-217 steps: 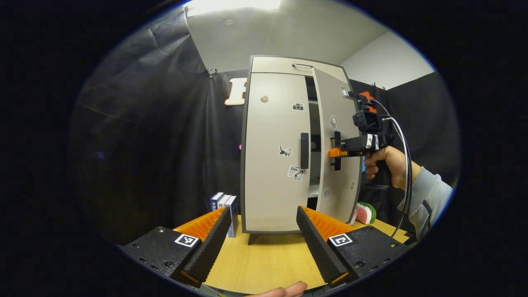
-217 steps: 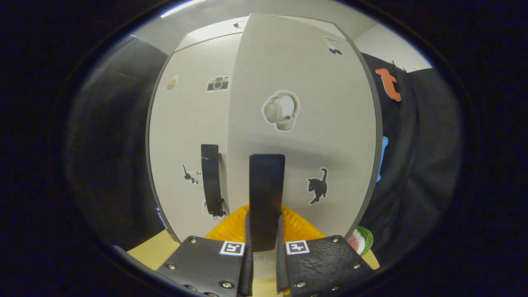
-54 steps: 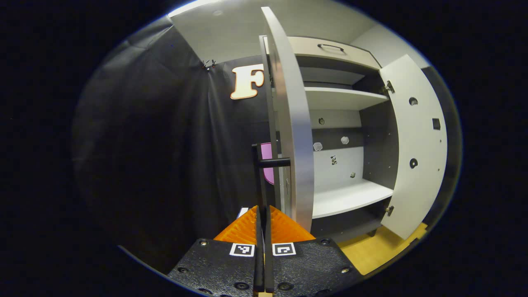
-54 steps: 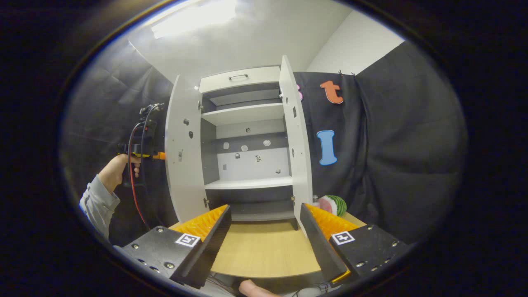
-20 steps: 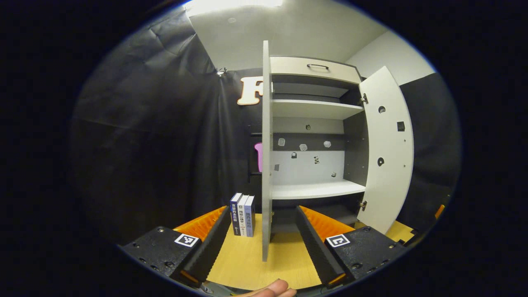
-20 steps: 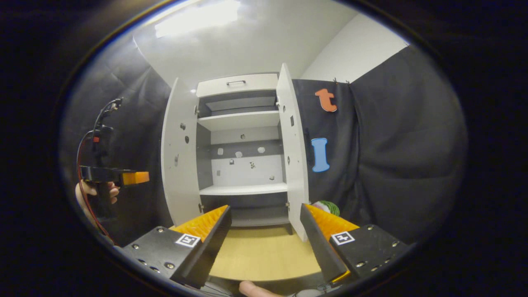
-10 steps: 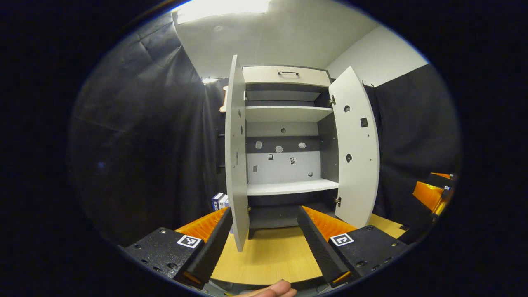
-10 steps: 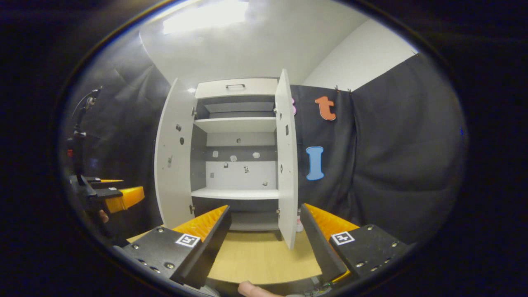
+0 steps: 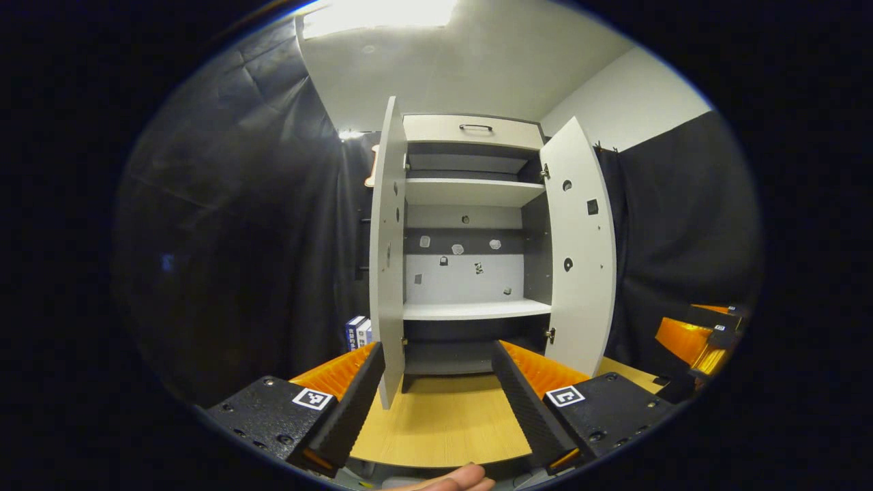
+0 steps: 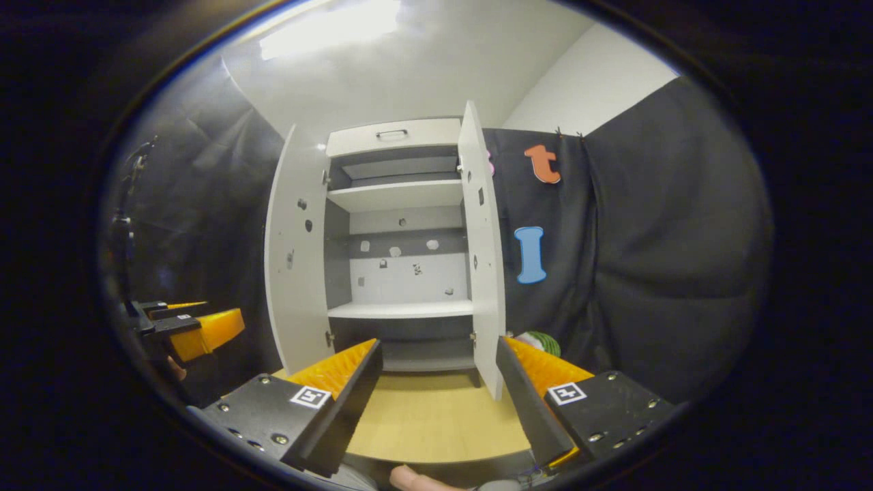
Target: Open the right door of the double-door shoe cabinet with the right hand, and open the left door with the left hand.
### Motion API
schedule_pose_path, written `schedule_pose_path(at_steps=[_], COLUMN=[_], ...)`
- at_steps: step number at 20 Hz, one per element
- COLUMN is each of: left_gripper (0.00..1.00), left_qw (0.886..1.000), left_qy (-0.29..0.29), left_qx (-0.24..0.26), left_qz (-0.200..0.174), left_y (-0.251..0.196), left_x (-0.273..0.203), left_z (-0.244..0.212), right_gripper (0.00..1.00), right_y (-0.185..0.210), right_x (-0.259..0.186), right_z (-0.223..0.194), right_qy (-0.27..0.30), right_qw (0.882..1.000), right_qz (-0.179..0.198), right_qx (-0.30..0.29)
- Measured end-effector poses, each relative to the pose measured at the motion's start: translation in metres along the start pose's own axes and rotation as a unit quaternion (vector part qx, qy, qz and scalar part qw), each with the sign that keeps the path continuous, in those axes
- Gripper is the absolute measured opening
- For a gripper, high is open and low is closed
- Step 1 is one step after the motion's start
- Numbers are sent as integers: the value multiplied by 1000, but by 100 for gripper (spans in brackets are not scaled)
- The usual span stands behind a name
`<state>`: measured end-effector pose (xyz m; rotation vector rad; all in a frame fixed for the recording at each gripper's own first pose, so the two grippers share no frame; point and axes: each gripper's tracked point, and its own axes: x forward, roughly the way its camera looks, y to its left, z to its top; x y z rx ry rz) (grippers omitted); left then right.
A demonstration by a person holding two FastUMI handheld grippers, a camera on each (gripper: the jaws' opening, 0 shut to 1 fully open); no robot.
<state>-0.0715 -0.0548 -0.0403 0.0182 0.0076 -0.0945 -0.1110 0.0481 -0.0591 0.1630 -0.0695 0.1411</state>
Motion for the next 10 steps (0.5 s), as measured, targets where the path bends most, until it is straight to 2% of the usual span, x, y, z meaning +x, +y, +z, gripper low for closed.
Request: schedule_pose_path(at_steps=[3, 4, 5, 10], left_gripper=[100, 98, 98, 98], left_qw=[1000, 1000, 1000, 1000], left_qy=[6, 8, 11, 19], left_qx=[4, -2, -7, -10], left_qz=[5, 4, 2, 7], left_y=[3, 2, 1, 3], left_x=[3, 4, 6, 10], left_z=[-5, -6, -7, -12], right_gripper=[100, 97, 100, 99], right_y=[-4, -4, -4, -2], right_x=[-3, -4, -6, -12], right_z=[5, 7, 9, 10], right_qy=[-9, -13, -16, -21], right_qw=[1000, 1000, 1000, 1000], right_qz=[-6, -8, -7, -2], right_qx=[-3, -5, -6, -12])
